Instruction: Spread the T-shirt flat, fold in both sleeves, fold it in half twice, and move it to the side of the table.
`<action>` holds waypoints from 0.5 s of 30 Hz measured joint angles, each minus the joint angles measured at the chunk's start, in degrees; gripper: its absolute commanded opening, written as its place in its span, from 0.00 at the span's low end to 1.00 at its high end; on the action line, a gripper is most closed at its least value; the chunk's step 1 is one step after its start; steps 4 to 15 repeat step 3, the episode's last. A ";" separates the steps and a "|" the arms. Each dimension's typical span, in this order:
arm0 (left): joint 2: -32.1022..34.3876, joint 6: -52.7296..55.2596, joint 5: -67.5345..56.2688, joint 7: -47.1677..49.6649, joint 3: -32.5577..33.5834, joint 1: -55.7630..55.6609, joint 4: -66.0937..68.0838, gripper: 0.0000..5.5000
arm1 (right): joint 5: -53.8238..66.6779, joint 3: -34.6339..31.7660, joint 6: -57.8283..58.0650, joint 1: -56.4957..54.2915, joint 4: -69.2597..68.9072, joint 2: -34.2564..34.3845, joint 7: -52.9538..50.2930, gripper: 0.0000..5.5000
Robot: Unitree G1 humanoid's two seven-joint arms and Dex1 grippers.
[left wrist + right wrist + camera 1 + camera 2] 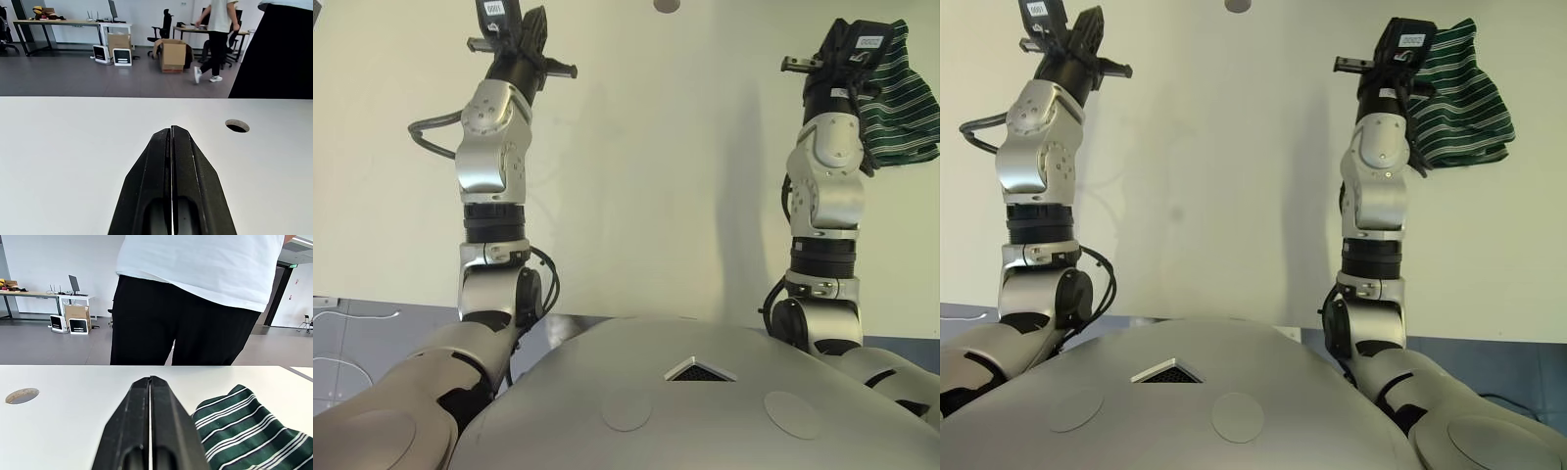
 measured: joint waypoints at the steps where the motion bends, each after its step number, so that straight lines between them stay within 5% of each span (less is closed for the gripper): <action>1: 0.17 0.04 -0.10 -0.16 0.30 -0.21 1.03 0.00 | -0.79 -0.12 -0.86 -0.34 0.44 0.58 -0.59 0.00; 15: 0.55 0.09 -0.55 -0.17 1.46 -2.41 4.90 0.00 | -1.28 -0.12 -2.59 -1.01 2.38 2.28 -1.29 0.00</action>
